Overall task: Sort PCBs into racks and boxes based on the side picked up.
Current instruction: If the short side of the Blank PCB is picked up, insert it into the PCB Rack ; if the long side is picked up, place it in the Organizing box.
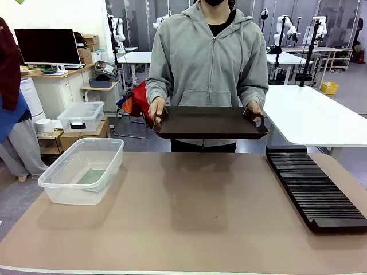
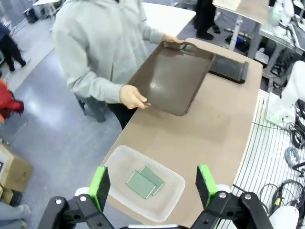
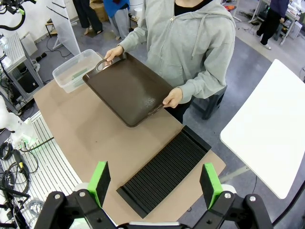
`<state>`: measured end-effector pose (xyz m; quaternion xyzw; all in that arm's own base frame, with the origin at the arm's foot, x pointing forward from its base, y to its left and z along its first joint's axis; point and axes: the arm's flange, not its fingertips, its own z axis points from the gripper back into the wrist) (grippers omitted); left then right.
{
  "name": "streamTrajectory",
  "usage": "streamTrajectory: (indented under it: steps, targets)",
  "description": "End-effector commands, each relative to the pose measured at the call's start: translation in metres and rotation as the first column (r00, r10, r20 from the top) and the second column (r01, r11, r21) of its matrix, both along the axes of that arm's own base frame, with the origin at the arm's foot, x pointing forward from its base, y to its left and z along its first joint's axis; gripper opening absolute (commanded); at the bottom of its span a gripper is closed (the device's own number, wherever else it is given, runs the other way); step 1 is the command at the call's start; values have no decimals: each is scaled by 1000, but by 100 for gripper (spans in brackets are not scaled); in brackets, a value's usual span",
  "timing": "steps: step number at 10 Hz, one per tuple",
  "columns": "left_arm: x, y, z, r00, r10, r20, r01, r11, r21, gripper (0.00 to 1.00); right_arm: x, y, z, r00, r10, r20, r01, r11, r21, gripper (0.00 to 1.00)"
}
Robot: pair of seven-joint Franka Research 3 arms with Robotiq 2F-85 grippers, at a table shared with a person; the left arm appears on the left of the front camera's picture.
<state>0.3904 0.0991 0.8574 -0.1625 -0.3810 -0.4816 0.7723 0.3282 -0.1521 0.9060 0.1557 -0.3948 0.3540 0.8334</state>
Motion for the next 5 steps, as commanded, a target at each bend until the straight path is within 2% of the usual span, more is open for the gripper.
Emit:
streamTrajectory:
  steps: [1,3,5]
  targets:
    - [4,4,17,999,-34,15,34,999,2,96,-3,2,-2,1000,18,-1,-18,1000,12,100]
    - [7,5,30,998,22,54,-24,999,33,96,-3,2,-2,1000,18,-1,-18,1000,12,100]
    - [1,-1,37,995,87,47,-88,996,27,96,-3,2,-2,1000,18,-1,-18,1000,12,100]
